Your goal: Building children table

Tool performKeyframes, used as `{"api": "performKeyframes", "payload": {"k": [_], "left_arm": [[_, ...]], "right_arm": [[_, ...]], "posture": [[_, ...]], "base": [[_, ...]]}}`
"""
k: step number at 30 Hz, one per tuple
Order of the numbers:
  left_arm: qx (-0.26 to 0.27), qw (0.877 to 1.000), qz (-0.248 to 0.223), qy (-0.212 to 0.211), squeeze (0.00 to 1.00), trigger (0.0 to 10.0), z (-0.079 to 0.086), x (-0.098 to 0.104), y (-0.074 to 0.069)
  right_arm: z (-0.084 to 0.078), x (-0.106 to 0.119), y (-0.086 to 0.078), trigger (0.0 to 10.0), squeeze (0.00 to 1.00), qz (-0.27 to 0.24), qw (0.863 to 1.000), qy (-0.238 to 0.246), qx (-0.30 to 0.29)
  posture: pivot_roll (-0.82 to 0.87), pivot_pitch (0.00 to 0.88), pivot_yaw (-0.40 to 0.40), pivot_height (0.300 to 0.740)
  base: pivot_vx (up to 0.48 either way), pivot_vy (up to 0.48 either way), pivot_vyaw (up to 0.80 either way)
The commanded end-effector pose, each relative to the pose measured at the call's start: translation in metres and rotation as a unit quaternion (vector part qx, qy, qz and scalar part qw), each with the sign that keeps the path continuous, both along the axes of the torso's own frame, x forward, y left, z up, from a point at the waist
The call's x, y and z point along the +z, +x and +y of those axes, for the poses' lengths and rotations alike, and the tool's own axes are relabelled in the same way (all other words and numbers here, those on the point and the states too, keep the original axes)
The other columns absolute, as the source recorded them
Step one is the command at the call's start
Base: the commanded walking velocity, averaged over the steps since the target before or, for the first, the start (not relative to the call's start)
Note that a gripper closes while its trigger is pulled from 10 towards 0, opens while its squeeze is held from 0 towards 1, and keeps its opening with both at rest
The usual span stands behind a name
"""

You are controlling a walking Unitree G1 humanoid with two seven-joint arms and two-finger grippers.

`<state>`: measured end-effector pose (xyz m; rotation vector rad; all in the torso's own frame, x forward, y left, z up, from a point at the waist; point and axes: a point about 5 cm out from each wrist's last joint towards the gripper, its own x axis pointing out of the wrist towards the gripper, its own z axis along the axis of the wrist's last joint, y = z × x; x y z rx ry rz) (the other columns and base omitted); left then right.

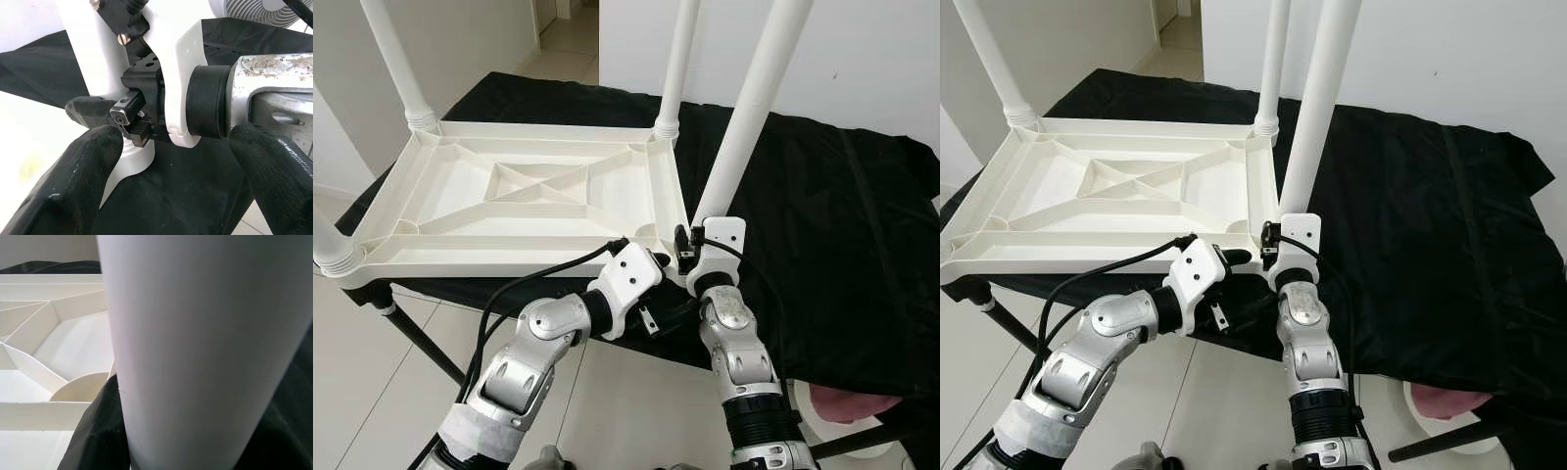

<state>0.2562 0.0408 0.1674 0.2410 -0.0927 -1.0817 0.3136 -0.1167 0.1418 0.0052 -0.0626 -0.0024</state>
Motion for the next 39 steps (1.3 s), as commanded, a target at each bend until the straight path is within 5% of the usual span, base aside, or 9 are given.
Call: {"api": "performKeyframes", "payload": {"k": [1,2,16,17,34,35,36,37,39], "left_arm": [[0.025,1.0,-0.002,0.0,0.0,10.0,0.001,-0.002,0.001],[0.026,1.0,-0.003,0.0,0.0,10.0,0.001,-0.001,0.002],[0.027,1.0,-0.005,-0.001,0.0,10.0,0.001,-0.001,0.002],[0.026,1.0,-0.005,-0.001,0.0,10.0,0.0,-0.001,0.002],[0.032,0.999,-0.01,0.0,0.0,10.0,0.003,0.001,0.005],[0.033,0.999,-0.01,0.0,0.0,10.0,0.003,0.002,0.005],[0.033,0.999,-0.01,0.0,0.0,10.0,0.003,0.002,0.005],[0.033,0.999,-0.01,0.0,0.0,10.0,0.003,0.002,0.006],[0.034,0.999,-0.01,0.0,0.0,10.0,0.004,0.002,0.006]], "right_arm": [[-0.014,-0.005,-0.002,10.0,0.0,0.016,0.999,0.004,-0.029],[-0.014,-0.002,-0.001,10.0,1.0,0.01,1.0,0.008,-0.014],[-0.035,0.006,0.017,10.0,1.0,0.016,0.988,-0.027,0.149],[-0.035,0.01,0.018,10.0,0.0,0.01,0.976,-0.053,0.209],[-0.032,0.003,0.033,9.3,0.0,0.063,0.89,-0.137,0.43],[-0.032,0.0,0.034,4.0,0.0,0.073,0.886,-0.141,0.435],[-0.032,0.0,0.034,4.0,0.0,0.073,0.886,-0.141,0.435],[-0.032,-0.002,0.035,0.0,0.0,0.077,0.883,-0.148,0.438],[-0.034,-0.005,0.036,0.0,0.0,0.084,0.882,-0.153,0.437]], "posture": [[-0.06,0.029,-0.007,0.74],[-0.06,0.03,-0.008,0.74],[-0.06,0.018,-0.007,0.74],[-0.06,0.013,-0.008,0.74],[-0.04,0.009,-0.005,0.74],[-0.04,0.009,-0.005,0.74],[-0.04,0.009,-0.005,0.74],[-0.04,0.009,-0.005,0.74],[-0.04,0.009,-0.005,0.74]], "base": [[0.0,0.0,0.0],[0.0,0.0,0.0],[0.0,0.0,0.0],[0.0,0.0,0.0],[0.0,0.0,0.0],[0.0,0.0,0.0],[0.0,0.0,0.0],[0.0,0.0,0.0],[0.0,0.0,0.0]]}}
